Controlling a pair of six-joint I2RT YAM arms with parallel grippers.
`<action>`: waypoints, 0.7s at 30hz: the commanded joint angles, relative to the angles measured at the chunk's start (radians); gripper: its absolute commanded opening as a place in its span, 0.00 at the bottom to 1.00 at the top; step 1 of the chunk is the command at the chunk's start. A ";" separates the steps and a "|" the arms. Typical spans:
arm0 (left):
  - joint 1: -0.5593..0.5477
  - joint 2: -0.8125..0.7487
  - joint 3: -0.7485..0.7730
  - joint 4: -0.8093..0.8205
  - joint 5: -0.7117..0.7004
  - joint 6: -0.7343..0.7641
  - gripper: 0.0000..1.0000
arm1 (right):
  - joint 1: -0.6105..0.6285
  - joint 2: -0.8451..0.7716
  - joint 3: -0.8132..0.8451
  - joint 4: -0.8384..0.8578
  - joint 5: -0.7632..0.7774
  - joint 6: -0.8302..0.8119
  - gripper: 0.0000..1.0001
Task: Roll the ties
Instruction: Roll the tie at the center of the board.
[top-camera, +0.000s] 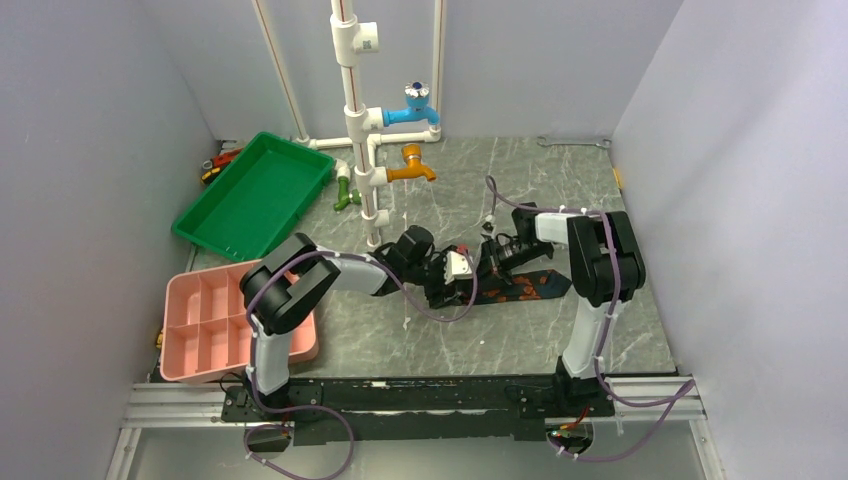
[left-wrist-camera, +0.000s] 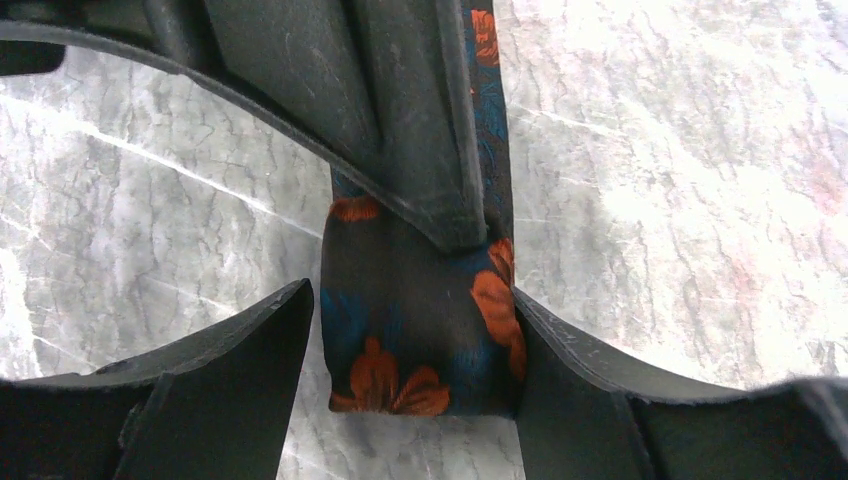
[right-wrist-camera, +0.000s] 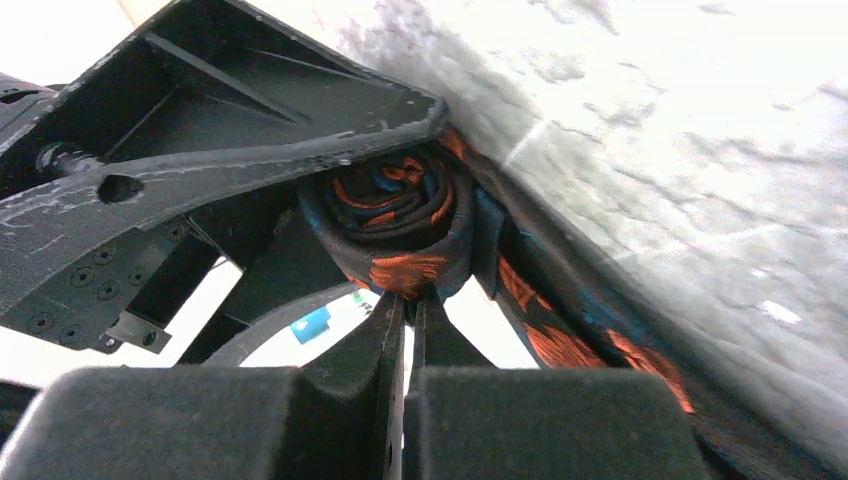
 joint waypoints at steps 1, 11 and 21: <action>0.009 0.036 -0.033 0.090 0.115 0.026 0.73 | -0.037 0.080 0.028 -0.032 0.157 -0.086 0.00; -0.020 0.131 0.090 0.154 0.243 -0.007 0.58 | -0.102 0.188 0.115 -0.091 0.174 -0.120 0.00; -0.037 0.088 0.069 -0.141 0.017 -0.013 0.29 | -0.097 0.025 0.101 -0.130 0.112 -0.211 0.22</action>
